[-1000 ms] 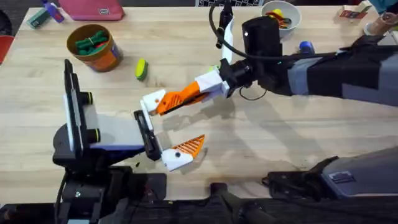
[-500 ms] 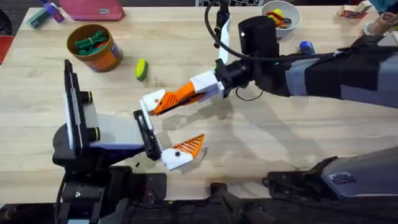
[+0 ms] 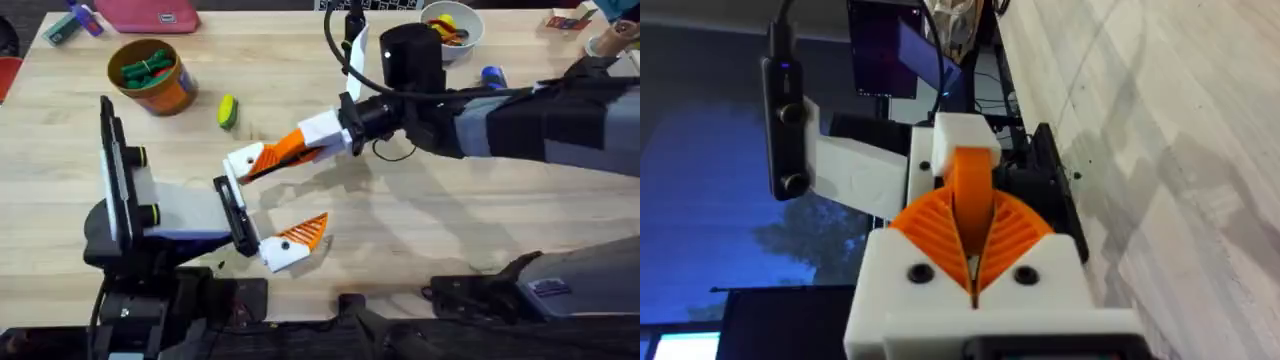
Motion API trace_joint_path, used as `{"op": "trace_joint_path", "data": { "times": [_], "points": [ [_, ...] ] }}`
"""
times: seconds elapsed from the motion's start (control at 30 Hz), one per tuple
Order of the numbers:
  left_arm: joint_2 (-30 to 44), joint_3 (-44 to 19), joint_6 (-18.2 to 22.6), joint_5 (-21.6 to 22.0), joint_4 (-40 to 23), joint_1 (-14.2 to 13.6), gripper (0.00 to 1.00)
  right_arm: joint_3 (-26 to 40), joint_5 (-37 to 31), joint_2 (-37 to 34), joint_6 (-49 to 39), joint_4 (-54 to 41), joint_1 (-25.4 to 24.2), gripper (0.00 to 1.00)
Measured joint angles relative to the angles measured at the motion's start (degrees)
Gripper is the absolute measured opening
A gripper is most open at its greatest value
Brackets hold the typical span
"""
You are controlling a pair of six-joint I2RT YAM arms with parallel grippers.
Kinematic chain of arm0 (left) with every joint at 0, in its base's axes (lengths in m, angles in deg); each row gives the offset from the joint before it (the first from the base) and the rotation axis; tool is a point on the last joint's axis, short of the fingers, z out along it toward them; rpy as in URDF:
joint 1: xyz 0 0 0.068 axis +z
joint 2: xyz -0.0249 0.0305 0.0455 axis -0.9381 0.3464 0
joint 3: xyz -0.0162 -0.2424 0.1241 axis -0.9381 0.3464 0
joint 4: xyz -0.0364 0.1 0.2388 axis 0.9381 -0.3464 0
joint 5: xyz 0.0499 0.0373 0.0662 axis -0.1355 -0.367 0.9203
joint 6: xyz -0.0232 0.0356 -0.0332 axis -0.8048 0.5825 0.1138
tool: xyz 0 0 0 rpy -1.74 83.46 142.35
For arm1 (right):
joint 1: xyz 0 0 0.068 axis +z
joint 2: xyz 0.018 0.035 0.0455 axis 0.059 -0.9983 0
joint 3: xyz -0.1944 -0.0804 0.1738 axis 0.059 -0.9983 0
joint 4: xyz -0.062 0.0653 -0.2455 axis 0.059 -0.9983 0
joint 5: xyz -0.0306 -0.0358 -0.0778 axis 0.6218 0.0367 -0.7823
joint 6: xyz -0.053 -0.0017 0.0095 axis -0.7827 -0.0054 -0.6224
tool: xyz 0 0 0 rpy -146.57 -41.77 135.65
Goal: Pick up the gripper from the table and insert it into the empty holder that is missing its gripper. Then pick up a screw, insert it into the mounting hole, and use the screwdriver to tighten it. Finally, clean up the table by picking up the vegetable and placing it into the bucket.
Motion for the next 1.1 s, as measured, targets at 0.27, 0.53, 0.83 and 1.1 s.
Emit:
{"op": "trace_joint_path", "data": {
  "times": [0.27, 0.53, 0.83, 1.1],
  "points": [
    [0.01, 0.00, -0.02, 0.11, 0.02, 0.00, 0.987, 0.00, -0.15, 0.00, 0.19, 0.02, 0.04, 0.008],
    [0.02, 0.00, -0.02, 0.11, 0.02, 0.00, 0.986, 0.00, -0.16, 0.00, 0.19, 0.02, 0.04, 0.008],
    [0.01, 0.00, 0.00, -1.04, -0.13, -0.24, 0.985, 0.00, -2.18, -0.07, 0.35, 0.10, 0.96, 0.904],
    [0.00, 0.00, 0.00, -1.16, -0.15, -0.24, 0.985, 0.00, -3.19, -0.07, 0.39, 0.13, 1.01, 0.931]
  ]
}}
